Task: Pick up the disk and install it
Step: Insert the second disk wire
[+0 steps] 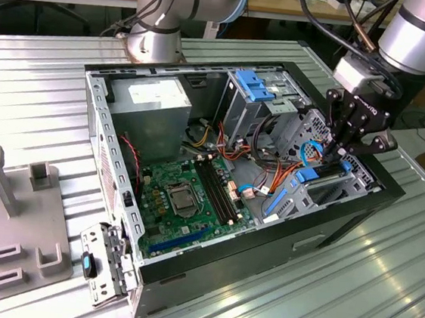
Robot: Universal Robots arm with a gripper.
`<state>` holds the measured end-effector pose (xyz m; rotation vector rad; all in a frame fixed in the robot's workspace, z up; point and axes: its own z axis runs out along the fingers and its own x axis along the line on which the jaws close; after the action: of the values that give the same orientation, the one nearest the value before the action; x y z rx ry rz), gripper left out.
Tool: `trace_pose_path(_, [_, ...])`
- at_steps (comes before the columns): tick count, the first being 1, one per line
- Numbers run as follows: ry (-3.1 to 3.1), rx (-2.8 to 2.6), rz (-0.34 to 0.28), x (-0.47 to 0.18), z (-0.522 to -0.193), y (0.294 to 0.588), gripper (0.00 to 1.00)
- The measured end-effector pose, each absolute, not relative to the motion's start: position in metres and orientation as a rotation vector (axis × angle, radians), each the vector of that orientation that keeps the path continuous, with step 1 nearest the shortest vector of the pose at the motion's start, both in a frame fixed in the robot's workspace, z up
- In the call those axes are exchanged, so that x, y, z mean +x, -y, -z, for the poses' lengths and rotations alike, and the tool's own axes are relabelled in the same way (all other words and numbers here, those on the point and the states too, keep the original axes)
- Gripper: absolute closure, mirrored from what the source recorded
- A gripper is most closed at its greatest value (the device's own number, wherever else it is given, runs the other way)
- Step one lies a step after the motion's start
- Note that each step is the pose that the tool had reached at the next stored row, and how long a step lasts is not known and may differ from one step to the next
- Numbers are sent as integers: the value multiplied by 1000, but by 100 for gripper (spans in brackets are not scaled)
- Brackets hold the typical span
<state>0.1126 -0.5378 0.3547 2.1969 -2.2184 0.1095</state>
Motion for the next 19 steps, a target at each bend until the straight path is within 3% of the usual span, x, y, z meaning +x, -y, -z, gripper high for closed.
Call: trace_pose_path(19, [2208, 2230, -113, 113, -350, 544, 84])
